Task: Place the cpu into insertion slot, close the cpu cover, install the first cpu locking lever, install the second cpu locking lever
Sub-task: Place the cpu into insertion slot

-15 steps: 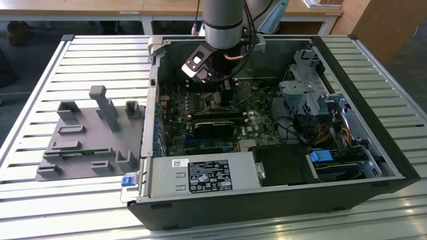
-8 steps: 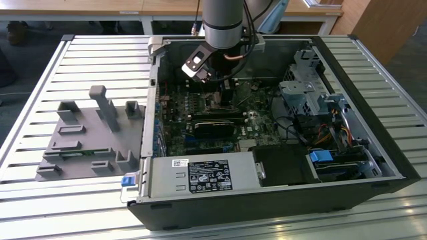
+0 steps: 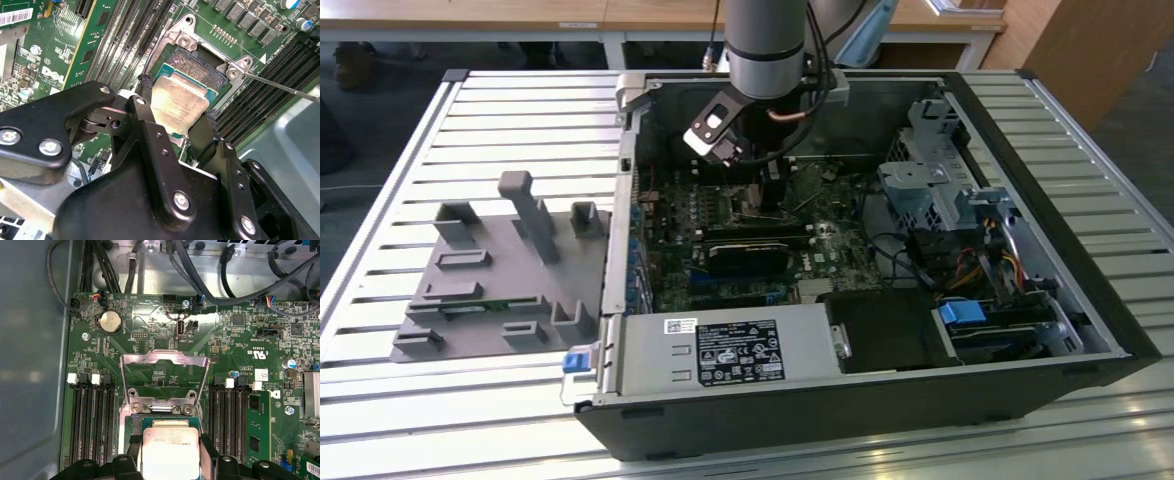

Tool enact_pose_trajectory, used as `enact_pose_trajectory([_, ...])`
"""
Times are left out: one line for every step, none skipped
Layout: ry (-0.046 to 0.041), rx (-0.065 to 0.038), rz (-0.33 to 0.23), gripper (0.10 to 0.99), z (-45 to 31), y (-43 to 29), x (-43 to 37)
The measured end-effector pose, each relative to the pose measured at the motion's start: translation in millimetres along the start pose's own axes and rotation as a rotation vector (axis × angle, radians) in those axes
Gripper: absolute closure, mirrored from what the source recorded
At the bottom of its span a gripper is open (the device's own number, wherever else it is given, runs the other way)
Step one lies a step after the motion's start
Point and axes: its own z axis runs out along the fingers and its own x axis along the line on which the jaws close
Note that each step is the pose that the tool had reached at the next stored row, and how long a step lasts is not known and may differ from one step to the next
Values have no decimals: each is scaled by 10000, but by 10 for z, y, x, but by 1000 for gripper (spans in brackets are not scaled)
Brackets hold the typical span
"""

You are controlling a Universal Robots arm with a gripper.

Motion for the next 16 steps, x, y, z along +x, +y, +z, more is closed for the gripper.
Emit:
enact_pose_trajectory([0,0,0,545,2,0,1])
enact_pose_trajectory([1,0,0,545,4,0,2])
enact_pose_trajectory([1,-1,0,545,7,-1,4])
enact_pose_trajectory([2,-1,0,545,9,-1,5])
enact_pose_trajectory([1,-1,0,545,12,-1,7])
enact_pose_trajectory([2,-1,0,545,15,-1,8])
enact_pose_trajectory([2,-1,0,545,18,-2,10])
enact_pose_trajectory([2,-1,0,545,21,-2,11])
enact_pose_trajectory([2,-1,-1,545,25,-2,11])
enact_pose_trajectory([2,-1,0,545,28,-2,12])
enact_pose_trajectory([1,0,-1,545,31,-3,13])
enact_pose_trajectory([1,-1,0,545,34,-3,14])
enact_pose_trajectory([1,0,0,545,37,-3,15])
enact_pose_trajectory([0,0,0,545,39,-3,15])
enact_pose_trajectory([-3,0,-1,545,42,-4,16])
enact_pose_trajectory([-12,-1,-1,545,45,-4,17])
